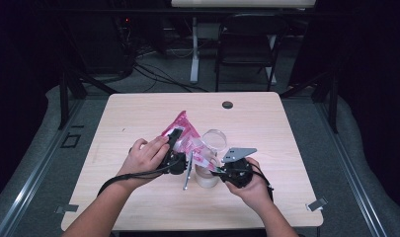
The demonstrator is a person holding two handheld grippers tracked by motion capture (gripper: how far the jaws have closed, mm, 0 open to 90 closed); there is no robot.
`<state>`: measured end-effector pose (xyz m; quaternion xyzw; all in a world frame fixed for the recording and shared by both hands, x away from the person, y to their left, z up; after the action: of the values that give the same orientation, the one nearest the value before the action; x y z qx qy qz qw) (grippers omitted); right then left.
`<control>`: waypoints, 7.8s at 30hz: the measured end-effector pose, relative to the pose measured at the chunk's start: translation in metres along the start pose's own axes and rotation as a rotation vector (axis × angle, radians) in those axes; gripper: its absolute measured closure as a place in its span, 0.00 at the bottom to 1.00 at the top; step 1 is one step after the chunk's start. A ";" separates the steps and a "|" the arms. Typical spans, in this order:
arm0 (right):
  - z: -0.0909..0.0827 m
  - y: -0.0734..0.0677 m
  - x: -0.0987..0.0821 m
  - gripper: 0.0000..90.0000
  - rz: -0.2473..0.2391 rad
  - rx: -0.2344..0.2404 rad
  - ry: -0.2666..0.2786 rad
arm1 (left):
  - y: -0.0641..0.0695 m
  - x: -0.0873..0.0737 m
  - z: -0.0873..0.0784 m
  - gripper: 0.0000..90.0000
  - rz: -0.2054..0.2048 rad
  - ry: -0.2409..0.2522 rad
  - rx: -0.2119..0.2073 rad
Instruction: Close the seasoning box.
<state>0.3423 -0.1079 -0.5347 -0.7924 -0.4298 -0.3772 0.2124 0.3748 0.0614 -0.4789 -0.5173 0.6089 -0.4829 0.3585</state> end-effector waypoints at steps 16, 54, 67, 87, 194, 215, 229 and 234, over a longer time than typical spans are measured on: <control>-0.001 0.002 0.000 1.00 0.002 -0.013 0.001 | 0.001 -0.001 -0.001 0.71 0.046 0.000 -0.012; 0.000 0.007 -0.001 1.00 0.038 -0.049 0.019 | -0.002 0.012 -0.005 0.77 0.046 0.002 0.000; -0.001 0.008 -0.001 1.00 0.038 -0.051 0.019 | -0.001 0.018 -0.005 0.77 0.058 0.023 0.006; -0.002 0.006 -0.001 1.00 0.019 -0.027 0.005 | -0.005 0.013 -0.003 0.74 0.083 0.004 -0.026; -0.007 -0.002 0.021 0.62 0.026 -0.077 0.194 | 0.097 -0.041 0.023 0.91 -0.745 0.033 -0.480; -0.008 0.007 0.017 0.61 0.071 -0.101 0.203 | 0.079 -0.089 0.039 1.00 -1.248 0.070 -0.566; -0.011 0.013 0.017 0.61 0.098 -0.114 0.221 | 0.062 -0.162 0.032 1.00 -1.439 -0.050 -0.381; -0.011 0.015 0.017 0.61 0.109 -0.112 0.228 | 0.060 -0.185 0.028 1.00 -1.459 -0.107 -0.320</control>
<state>0.3565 -0.1147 -0.5146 -0.7770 -0.3376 -0.4763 0.2355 0.4222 0.2360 -0.5560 -0.8584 0.1559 -0.4777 -0.1030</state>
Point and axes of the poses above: each handheld gripper's, and its own axes: z roughly forward along the jaws, x roughly out of its top, y roughly to its right, the point moved 6 cm from there along z, roughly forward along the jaws, and after that the axes turned 4 degrees about -z, right-handed, at the moved point
